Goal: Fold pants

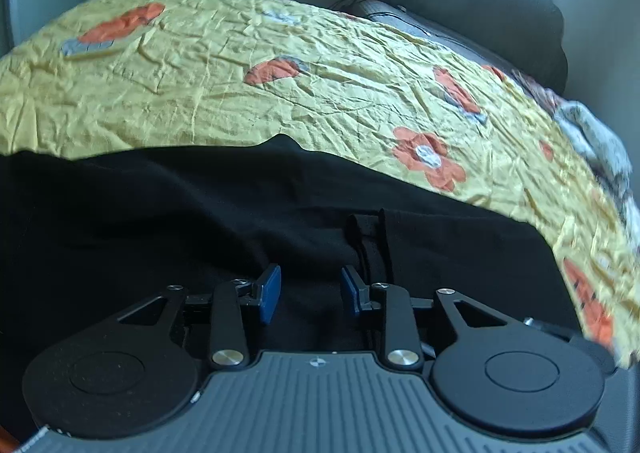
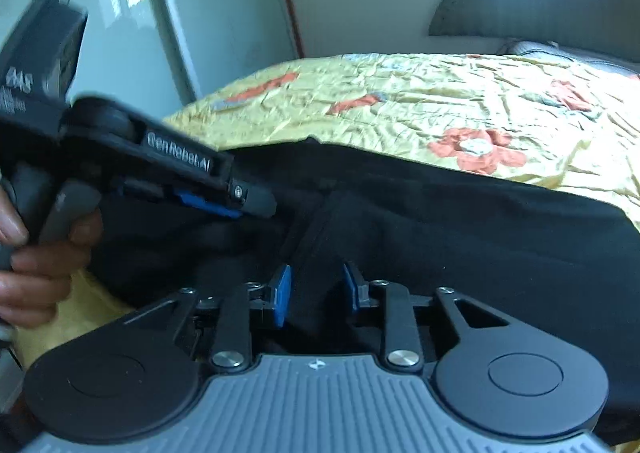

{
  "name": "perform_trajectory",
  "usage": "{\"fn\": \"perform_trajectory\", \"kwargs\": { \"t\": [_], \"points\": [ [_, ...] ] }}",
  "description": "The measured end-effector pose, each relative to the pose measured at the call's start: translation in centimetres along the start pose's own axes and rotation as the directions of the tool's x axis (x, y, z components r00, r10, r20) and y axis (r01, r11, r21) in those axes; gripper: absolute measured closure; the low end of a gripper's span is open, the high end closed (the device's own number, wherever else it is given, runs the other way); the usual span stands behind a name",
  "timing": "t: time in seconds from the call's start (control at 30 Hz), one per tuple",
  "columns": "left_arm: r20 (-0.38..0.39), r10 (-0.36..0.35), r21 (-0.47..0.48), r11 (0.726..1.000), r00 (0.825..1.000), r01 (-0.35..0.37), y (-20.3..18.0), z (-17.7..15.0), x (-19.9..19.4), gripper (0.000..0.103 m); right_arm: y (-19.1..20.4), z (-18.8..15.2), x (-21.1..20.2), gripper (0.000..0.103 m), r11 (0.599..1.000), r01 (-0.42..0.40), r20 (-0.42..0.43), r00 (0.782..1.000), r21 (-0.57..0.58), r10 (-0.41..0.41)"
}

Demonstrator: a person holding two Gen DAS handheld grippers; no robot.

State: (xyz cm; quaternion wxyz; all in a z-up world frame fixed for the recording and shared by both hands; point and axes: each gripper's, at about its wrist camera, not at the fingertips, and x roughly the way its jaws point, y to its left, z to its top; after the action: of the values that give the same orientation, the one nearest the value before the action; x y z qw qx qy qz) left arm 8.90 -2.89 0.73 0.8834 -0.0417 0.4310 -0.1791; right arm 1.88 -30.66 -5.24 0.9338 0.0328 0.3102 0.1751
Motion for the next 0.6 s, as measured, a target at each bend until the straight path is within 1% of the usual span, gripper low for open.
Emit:
{"fn": "perform_trajectory", "kwargs": {
  "t": [0.03,0.1,0.13,0.2,0.23,0.3,0.37,0.4,0.43,0.47,0.5,0.53,0.57,0.6],
  "points": [
    [0.011,0.012,0.03,0.999,1.0,-0.012,-0.1,-0.2,-0.4,0.064,0.7,-0.1,-1.0,0.075,1.0,0.015,0.004,1.0,-0.021,-0.015],
    [0.047,0.049,0.073,0.996,0.998,-0.053,0.0,-0.7,-1.5,0.061,1.5,0.3,-1.3,0.075,0.998,0.043,0.026,0.999,-0.049,-0.041],
    [0.073,0.072,0.082,0.994,0.995,-0.078,0.4,-1.0,-2.2,0.06,1.9,0.6,-1.4,0.075,0.997,0.046,0.043,0.998,-0.063,-0.043],
    [0.127,0.128,0.071,0.988,0.984,-0.138,1.8,-1.2,-3.6,0.053,2.9,1.2,-1.5,0.075,0.995,0.035,0.068,0.997,-0.097,-0.029],
    [0.148,0.165,0.051,0.983,0.975,-0.174,2.8,-1.2,-4.3,0.052,3.5,1.5,-1.5,0.075,0.993,0.027,0.075,0.997,-0.116,-0.018],
    [0.177,0.254,-0.008,0.966,0.951,-0.257,5.3,-1.3,-5.6,0.051,4.7,2.2,-0.8,0.075,0.989,0.003,0.072,0.997,-0.151,0.008],
    [0.181,0.326,-0.064,0.946,0.928,-0.319,7.8,-1.5,-6.5,0.05,6.0,2.8,0.2,0.075,0.982,-0.035,0.056,0.997,-0.184,0.046],
    [0.169,0.358,-0.089,0.933,0.918,-0.348,9.1,-1.7,-6.7,0.05,6.7,3.0,0.9,0.075,0.979,-0.053,0.045,0.997,-0.199,0.063],
    [0.15,0.375,-0.104,0.926,0.915,-0.362,10.1,-1.9,-6.8,0.05,7.4,3.2,1.5,0.075,0.974,-0.07,0.033,0.996,-0.215,0.078],
    [0.119,0.378,-0.113,0.924,0.918,-0.366,11.1,-2.3,-6.7,0.05,8.2,3.3,2.2,0.075,0.969,-0.083,0.019,0.996,-0.231,0.09],
    [0.101,0.361,-0.105,0.93,0.927,-0.351,11.7,-2.8,-6.6,0.049,8.9,3.4,2.9,0.075,0.964,-0.096,0.0,0.995,-0.25,0.099],
    [0.104,0.349,-0.088,0.936,0.931,-0.341,11.9,-3.3,-6.8,0.048,9.5,3.4,3.7,0.075,0.958,-0.106,-0.025,0.994,-0.267,0.103],
    [0.118,0.346,-0.053,0.938,0.931,-0.342,11.6,-3.9,-7.2,0.047,10.2,3.3,4.4,0.075,0.952,-0.108,-0.054,0.994,-0.288,0.096],
    [0.125,0.345,-0.006,0.938,0.93,-0.347,11.1,-4.4,-7.4,0.047,10.8,3.1,4.8,0.075,0.946,-0.096,-0.064,0.995,-0.31,0.08]
  ]
}}
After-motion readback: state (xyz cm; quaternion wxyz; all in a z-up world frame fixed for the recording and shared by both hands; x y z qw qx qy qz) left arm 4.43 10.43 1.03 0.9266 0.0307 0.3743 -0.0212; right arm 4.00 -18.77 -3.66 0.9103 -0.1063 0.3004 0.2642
